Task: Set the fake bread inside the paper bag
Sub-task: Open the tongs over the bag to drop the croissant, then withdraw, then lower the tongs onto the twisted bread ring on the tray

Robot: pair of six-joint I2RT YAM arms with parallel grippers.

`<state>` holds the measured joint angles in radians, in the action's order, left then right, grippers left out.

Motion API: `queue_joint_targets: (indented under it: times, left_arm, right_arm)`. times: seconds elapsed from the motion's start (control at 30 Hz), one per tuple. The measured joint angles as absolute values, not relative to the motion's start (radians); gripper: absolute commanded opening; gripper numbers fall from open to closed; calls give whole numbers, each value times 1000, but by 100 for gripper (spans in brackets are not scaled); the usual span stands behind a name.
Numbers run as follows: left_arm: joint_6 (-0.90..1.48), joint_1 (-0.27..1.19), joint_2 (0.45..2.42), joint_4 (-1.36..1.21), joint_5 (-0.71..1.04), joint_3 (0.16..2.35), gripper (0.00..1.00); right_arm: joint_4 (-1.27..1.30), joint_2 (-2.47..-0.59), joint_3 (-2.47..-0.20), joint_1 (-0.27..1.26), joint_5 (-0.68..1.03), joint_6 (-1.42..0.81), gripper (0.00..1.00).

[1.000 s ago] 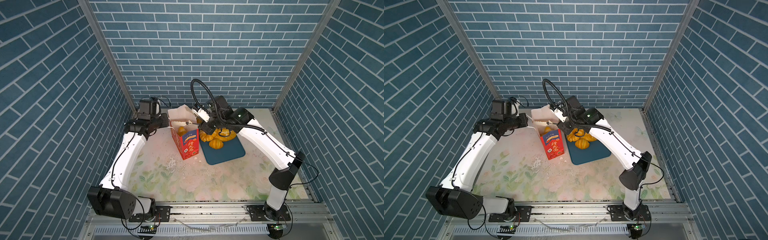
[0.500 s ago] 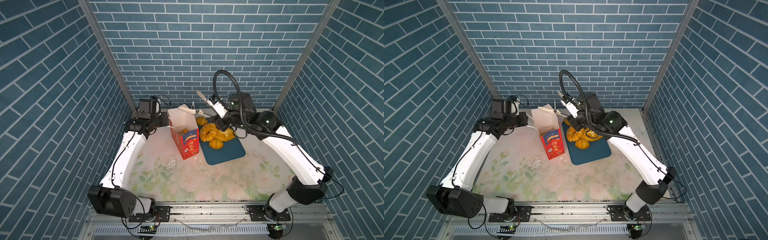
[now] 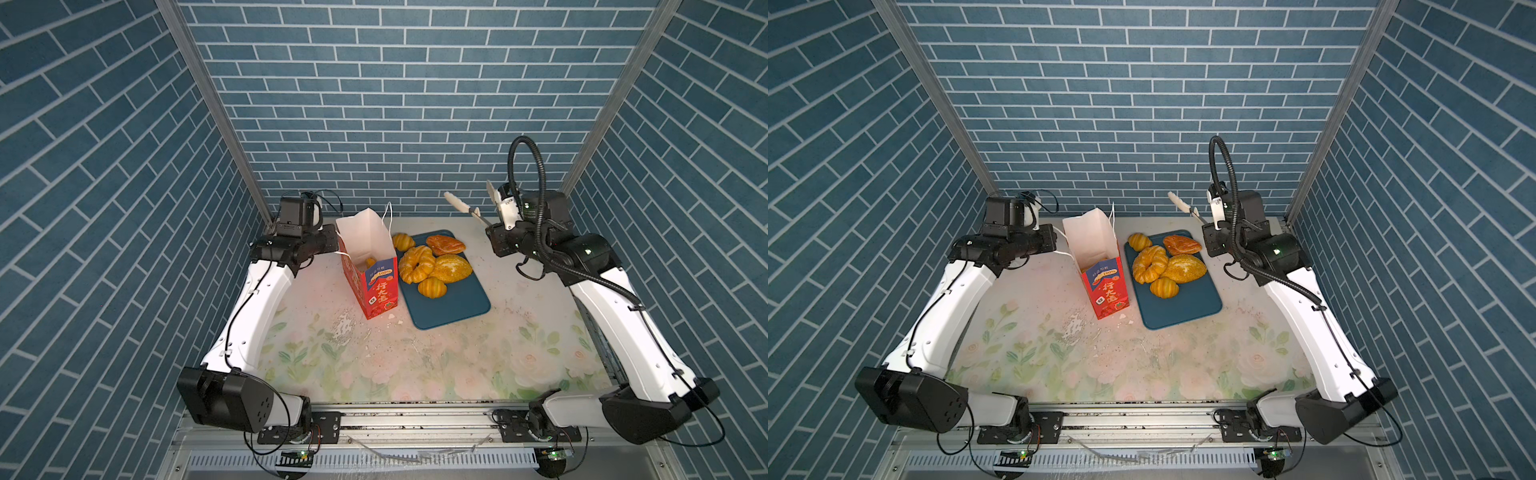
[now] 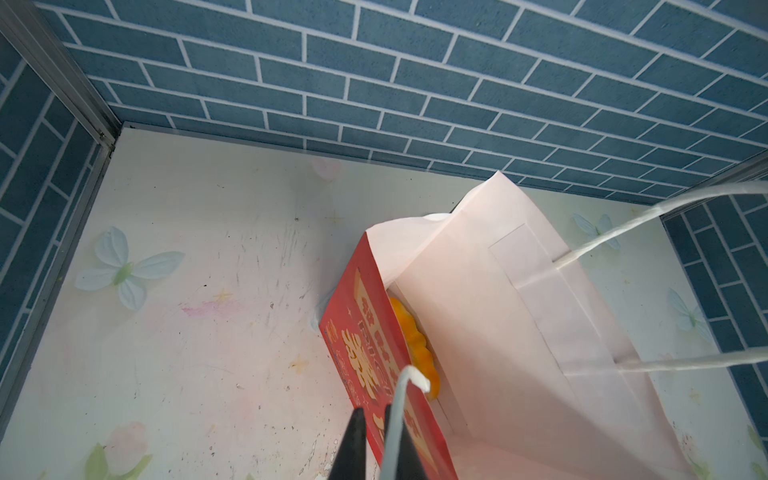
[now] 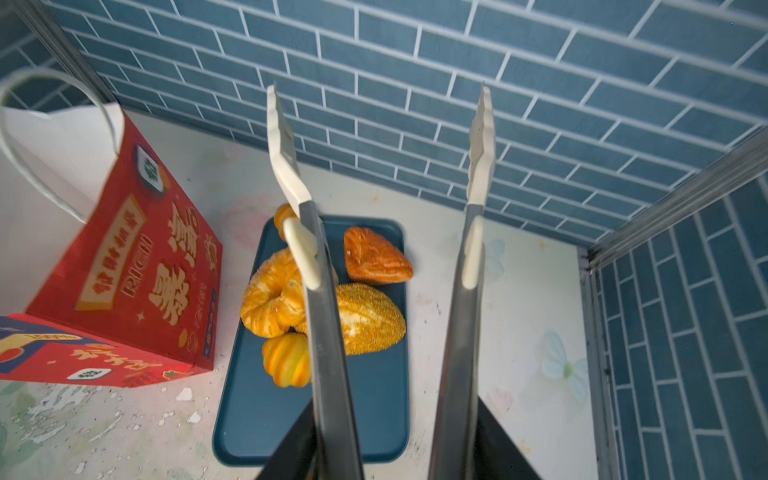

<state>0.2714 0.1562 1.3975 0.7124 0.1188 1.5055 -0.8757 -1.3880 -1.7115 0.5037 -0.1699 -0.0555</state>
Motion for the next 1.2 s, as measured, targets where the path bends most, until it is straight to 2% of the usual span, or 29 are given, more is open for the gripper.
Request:
queue_joint_targets:
  times: [0.37,0.67,1.2]
  left_arm:
    - [271,156,1398,730,117,1505,12]
    - [270,156,1398,733,116,1505,12]
    - [256,156,1401,752,93,1509,12]
  right_arm:
    - [-921,-1673,-1714,498,22,-132,53]
    - [-943,-1808,-1774,498,64,-135,54]
    - [-958,-1882,-1777,498,150,-131,43]
